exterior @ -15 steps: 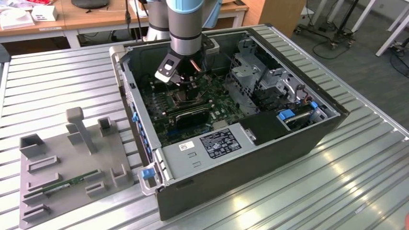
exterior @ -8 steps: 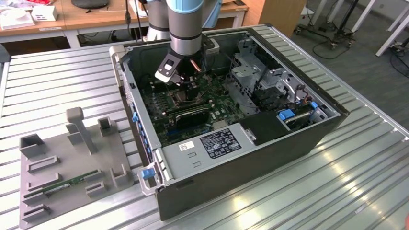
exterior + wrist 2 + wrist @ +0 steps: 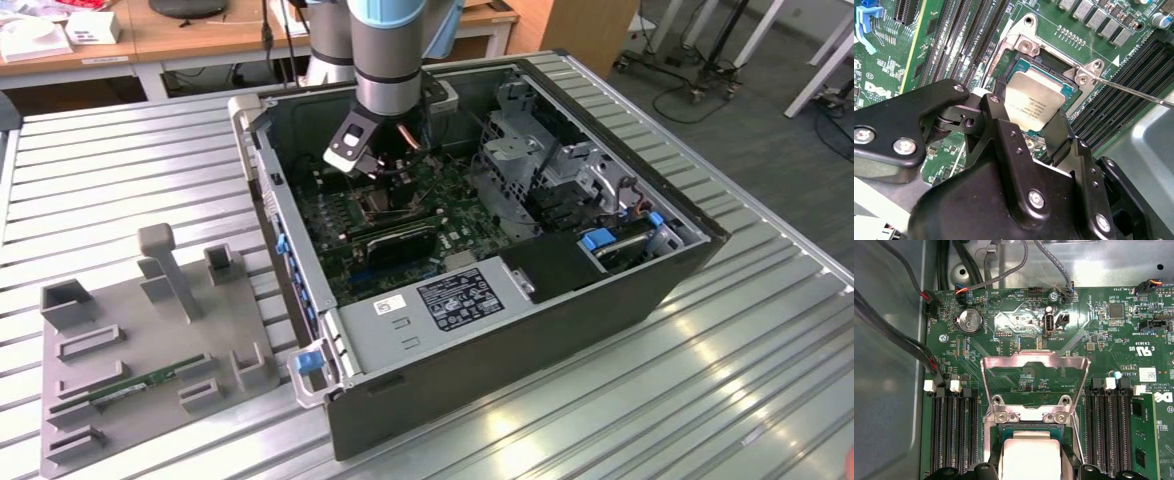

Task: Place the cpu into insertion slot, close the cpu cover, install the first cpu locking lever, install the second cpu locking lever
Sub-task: 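Place the cpu into insertion slot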

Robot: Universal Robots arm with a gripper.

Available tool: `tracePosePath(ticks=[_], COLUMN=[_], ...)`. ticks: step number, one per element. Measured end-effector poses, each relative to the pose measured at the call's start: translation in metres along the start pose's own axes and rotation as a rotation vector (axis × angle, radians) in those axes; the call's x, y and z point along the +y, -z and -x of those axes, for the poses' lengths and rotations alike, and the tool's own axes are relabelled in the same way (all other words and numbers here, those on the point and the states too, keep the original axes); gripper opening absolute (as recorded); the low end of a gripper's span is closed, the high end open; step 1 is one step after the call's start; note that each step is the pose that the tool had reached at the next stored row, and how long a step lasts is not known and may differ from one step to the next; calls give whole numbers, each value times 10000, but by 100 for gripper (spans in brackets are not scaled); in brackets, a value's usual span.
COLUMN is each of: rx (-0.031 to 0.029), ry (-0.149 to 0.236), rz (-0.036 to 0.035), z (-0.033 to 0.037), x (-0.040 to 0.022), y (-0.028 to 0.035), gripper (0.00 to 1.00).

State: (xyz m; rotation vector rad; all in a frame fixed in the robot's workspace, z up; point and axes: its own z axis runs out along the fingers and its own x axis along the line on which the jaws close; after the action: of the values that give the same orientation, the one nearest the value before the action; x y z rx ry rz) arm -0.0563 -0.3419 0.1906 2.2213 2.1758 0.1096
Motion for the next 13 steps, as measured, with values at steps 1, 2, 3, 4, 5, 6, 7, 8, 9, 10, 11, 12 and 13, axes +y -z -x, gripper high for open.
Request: tracePosePath(ticks=[1,2,3,4,5,6,7,8,9,10,11,12,13], rx=[0,4,15,12,9,3,0,0,0,-3,-2,0,-1], ry=[0,-1,0,1,2,1,0,0,0,0,0,-1,-1], rz=[0,4,14,8,6,2,0,0,0,-1,-1,0,-1], z=[0,-1,-3,-2,-2,-1,0,0,0,0,0,-1,-1], x=[0,1,3,2,2,1,1,1,1,1,2,2,3], y=[0,-1,-5,-5,-4,-1,0,0,0,8,14,22,32], gripper=[54,55,55,60,60,67,67,67,67,67,67,67,67])
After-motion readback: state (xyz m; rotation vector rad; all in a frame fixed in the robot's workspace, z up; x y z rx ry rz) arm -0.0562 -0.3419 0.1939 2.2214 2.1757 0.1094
